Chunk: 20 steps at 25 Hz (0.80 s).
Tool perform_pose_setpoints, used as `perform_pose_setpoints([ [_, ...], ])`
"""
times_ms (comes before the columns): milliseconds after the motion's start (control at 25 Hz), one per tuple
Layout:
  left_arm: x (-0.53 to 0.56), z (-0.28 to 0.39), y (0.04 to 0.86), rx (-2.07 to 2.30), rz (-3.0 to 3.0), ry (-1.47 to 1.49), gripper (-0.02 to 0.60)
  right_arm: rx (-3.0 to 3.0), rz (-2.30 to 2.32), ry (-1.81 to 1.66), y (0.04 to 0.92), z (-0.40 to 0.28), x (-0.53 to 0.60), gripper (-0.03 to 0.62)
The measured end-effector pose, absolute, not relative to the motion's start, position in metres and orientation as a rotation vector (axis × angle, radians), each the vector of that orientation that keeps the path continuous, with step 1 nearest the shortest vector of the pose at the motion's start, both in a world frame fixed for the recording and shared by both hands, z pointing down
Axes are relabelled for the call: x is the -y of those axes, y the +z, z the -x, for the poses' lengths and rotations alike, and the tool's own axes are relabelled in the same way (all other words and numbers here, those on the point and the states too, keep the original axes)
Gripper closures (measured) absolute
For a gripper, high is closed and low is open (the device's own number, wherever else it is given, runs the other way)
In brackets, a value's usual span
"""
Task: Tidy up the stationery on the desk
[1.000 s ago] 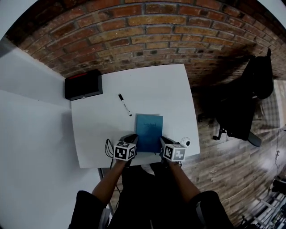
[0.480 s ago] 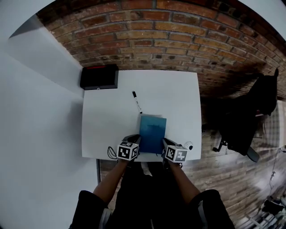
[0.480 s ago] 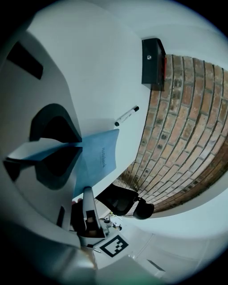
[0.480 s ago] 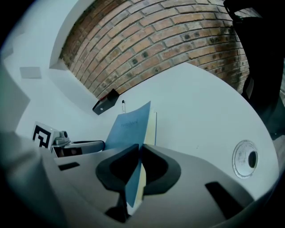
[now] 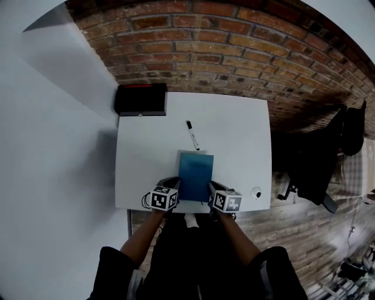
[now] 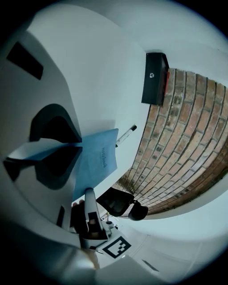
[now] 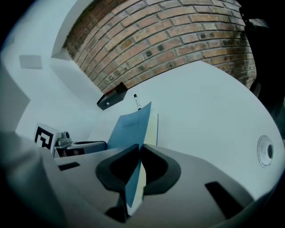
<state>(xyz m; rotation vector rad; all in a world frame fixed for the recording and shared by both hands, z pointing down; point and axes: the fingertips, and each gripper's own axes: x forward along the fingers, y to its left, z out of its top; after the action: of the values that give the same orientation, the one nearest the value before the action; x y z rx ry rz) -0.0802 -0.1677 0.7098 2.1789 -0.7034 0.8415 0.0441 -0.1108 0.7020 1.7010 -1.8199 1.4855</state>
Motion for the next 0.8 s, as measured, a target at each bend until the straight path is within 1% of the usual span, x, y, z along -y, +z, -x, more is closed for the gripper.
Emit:
perform_pose_setpoints([
  [520,0.228,0.168,0.709,0.773,-2.147,0.824,0.543,1.869,-1.617,1.484,0.698,0.042,0.177,0.553],
  [800,0.258,0.206,0.710,0.813,-2.121,0.813,0.547,1.881,-1.579,1.476,0.701,0.077,0.210,0.553],
])
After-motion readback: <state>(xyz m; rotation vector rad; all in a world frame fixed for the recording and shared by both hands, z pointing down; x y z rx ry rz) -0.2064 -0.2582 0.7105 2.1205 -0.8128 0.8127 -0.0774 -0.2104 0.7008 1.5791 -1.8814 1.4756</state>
